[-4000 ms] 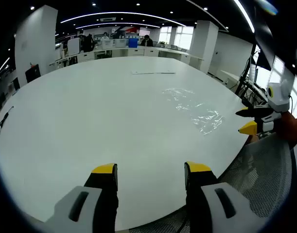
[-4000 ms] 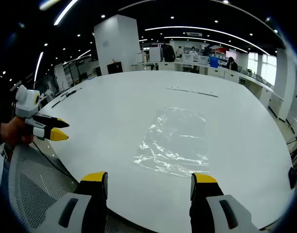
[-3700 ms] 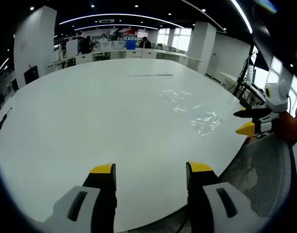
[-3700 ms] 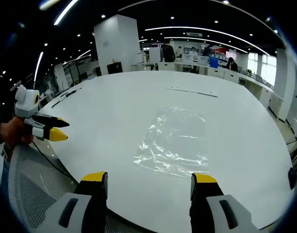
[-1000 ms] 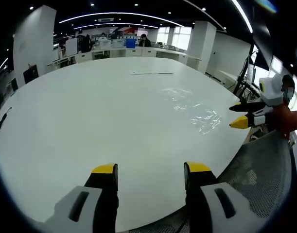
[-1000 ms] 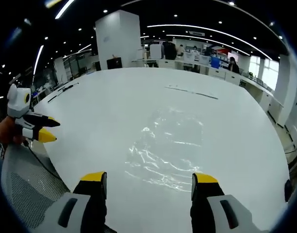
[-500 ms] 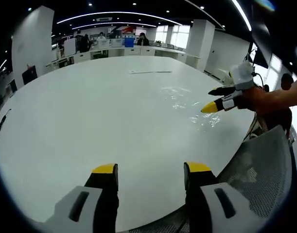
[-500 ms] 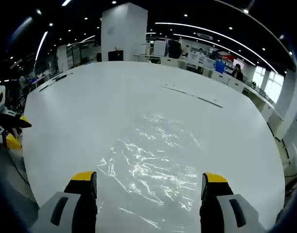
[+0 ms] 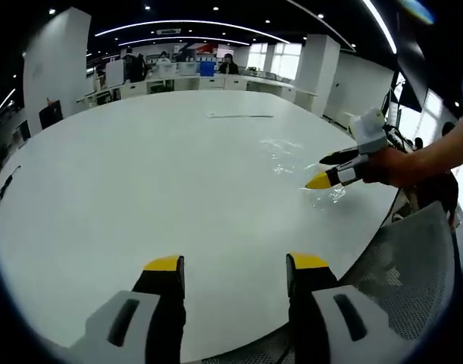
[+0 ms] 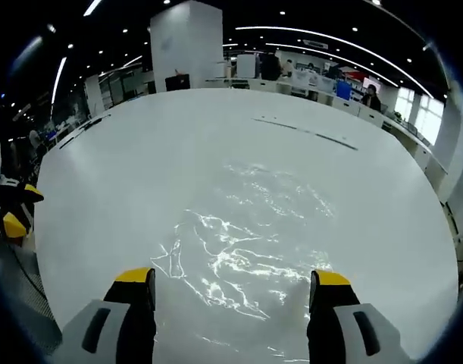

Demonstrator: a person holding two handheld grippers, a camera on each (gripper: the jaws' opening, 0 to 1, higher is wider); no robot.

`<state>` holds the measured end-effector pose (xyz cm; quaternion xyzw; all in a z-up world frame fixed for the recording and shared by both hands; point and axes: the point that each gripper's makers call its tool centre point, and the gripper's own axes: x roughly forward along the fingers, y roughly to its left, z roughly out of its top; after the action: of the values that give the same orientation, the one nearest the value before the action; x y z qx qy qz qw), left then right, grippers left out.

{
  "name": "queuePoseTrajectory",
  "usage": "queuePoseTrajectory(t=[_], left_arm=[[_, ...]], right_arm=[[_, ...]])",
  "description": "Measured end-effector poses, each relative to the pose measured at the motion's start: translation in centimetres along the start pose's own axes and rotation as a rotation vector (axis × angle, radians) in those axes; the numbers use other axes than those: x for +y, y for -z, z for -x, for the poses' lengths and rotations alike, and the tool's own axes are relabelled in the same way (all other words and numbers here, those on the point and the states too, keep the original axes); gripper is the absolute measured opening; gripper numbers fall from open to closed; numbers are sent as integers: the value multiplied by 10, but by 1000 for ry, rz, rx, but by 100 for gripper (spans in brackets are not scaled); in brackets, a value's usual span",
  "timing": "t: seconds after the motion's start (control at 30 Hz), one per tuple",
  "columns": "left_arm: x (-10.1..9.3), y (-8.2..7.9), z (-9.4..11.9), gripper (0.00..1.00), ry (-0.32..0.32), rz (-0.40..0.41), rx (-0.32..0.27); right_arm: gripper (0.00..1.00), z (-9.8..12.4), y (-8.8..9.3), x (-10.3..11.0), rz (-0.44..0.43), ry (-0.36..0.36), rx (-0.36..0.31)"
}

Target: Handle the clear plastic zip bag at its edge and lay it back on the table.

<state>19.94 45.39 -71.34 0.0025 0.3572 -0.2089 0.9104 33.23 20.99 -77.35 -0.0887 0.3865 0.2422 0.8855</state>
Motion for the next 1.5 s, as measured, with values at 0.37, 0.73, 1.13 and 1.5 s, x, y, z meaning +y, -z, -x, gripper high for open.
queuePoseTrajectory(t=[0.37, 0.73, 1.13, 1.5], left_arm=[[5, 0, 1, 52, -8, 16, -1], [2, 1, -1, 49, 4, 1, 6], [0, 1, 2, 43, 1, -5, 11], [19, -27, 3, 57, 63, 320, -114]], right_arm=[[81, -6, 2, 6, 40, 2, -8], [38, -1, 7, 11, 59, -8, -14], [0, 21, 10, 50, 254, -136, 25], [0, 73, -26, 108, 604, -159, -103]])
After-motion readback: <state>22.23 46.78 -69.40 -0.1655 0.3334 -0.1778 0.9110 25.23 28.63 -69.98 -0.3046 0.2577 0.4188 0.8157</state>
